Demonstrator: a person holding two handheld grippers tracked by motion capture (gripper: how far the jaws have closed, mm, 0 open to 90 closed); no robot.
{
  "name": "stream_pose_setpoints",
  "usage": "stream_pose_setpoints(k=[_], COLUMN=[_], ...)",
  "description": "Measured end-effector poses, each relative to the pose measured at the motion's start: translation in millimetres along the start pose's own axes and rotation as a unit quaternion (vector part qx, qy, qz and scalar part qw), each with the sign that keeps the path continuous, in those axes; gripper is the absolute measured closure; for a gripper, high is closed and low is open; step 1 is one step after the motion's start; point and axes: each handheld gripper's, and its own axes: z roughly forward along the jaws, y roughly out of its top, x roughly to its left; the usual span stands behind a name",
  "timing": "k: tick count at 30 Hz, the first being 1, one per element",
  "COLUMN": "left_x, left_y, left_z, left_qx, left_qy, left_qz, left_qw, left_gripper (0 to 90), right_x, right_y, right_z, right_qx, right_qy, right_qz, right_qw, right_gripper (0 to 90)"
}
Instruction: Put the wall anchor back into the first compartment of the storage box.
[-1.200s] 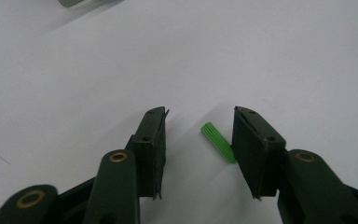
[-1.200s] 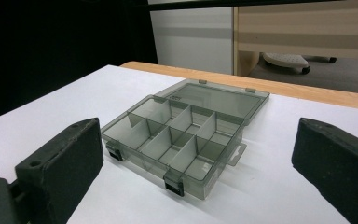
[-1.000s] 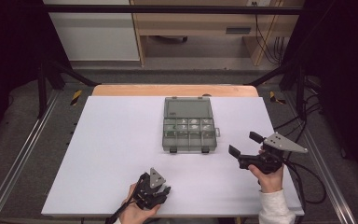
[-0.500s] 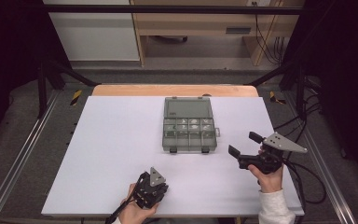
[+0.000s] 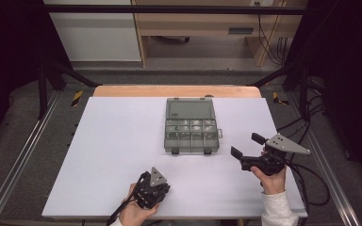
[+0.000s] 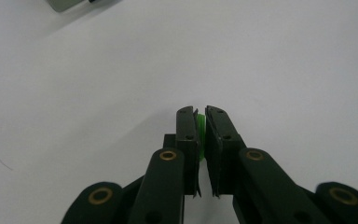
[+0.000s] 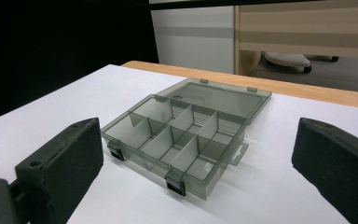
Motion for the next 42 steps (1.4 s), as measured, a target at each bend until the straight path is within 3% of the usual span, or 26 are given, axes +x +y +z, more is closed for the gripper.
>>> stream_pose_setpoints(k=[14, 26, 42], left_x=[16.2, 33.6, 65.7], left_y=[14.8, 39.4, 87.1], left_z=[-21.6, -38.6, -31.7], left_qx=[-0.048, -0.093, -0.126], left_qy=[-0.006, 0.000, 0.000], left_qz=[-0.017, -0.019, -0.029], left_qw=[0.9987, 0.9955, 0.9916], left_gripper=[83.9, 83.9, 84.0], right_x=[-0.5, -0.7, -1.0], right_y=[-0.1, 0.4, 0.5], right_z=[0.1, -0.3, -0.3], right_qx=[0.000, 0.000, 0.001], right_qy=[0.001, -0.001, -0.001], right_qz=[-0.003, 0.000, 0.000], right_qw=[1.0000, 1.0000, 1.0000], right_gripper=[2.3, 2.3, 2.3])
